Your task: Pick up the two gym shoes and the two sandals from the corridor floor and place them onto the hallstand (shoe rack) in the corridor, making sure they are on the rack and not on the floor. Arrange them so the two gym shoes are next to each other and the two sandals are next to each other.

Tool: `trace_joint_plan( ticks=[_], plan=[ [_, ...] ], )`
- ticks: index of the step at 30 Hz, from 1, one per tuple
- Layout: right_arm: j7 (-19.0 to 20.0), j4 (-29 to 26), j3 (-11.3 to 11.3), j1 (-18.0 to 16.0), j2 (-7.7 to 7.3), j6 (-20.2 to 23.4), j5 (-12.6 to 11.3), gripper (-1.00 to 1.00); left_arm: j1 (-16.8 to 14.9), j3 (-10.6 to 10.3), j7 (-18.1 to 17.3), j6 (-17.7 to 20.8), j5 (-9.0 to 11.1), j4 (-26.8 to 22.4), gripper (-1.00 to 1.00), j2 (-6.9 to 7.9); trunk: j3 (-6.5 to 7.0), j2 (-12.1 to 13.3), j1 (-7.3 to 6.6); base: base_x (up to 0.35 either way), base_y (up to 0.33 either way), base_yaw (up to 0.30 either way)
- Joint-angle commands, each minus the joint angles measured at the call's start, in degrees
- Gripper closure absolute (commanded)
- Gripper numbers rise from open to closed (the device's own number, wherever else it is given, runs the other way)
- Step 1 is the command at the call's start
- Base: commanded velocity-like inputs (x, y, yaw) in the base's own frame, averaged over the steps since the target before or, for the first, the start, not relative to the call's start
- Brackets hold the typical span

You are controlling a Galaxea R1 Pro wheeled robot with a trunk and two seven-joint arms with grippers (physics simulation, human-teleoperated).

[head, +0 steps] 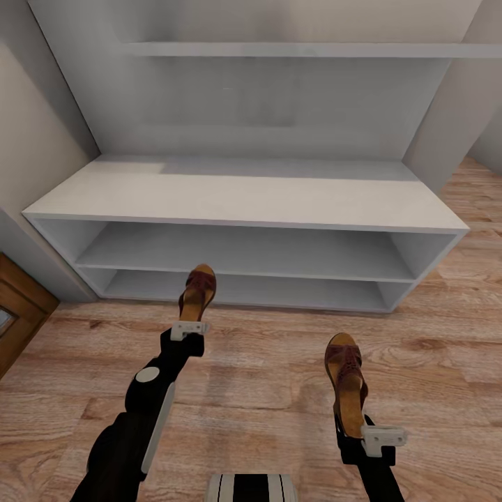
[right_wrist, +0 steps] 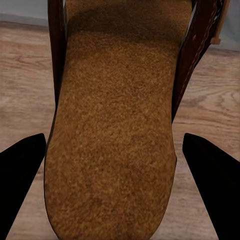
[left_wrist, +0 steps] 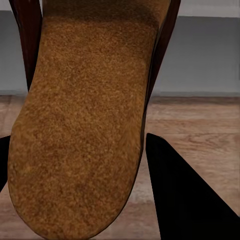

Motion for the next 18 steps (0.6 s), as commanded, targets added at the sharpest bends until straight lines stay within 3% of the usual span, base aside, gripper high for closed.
trace_joint_plan(
  ticks=[1, 8, 18],
  plan=[
    [0.09, -0.01, 0.00, 0.01, 0.00, 0.00, -0.04, 1.00, -0.16, 0.00, -0.09, 0.59, -0.19, -0.01, 1.00, -0.01, 0.00, 0.00, 0.00, 0.000, 0.000, 0.000],
    [0.03, -0.29, -0.07, 0.03, -0.01, -0.02, -0.10, 1.00, -1.87, -0.07, -0.14, 5.60, -0.10, -0.02, 1.00, -0.13, 0.00, 0.00, 0.00, 0.000, 0.000, 0.000],
    [-0.05, -0.34, -0.08, 0.04, 0.04, -0.04, -0.11, 1.00, -2.40, -1.13, -0.11, 7.55, -0.13, -0.10, 1.00, -0.23, 0.00, 0.00, 0.00, 0.000, 0.000, 0.000]
  ],
)
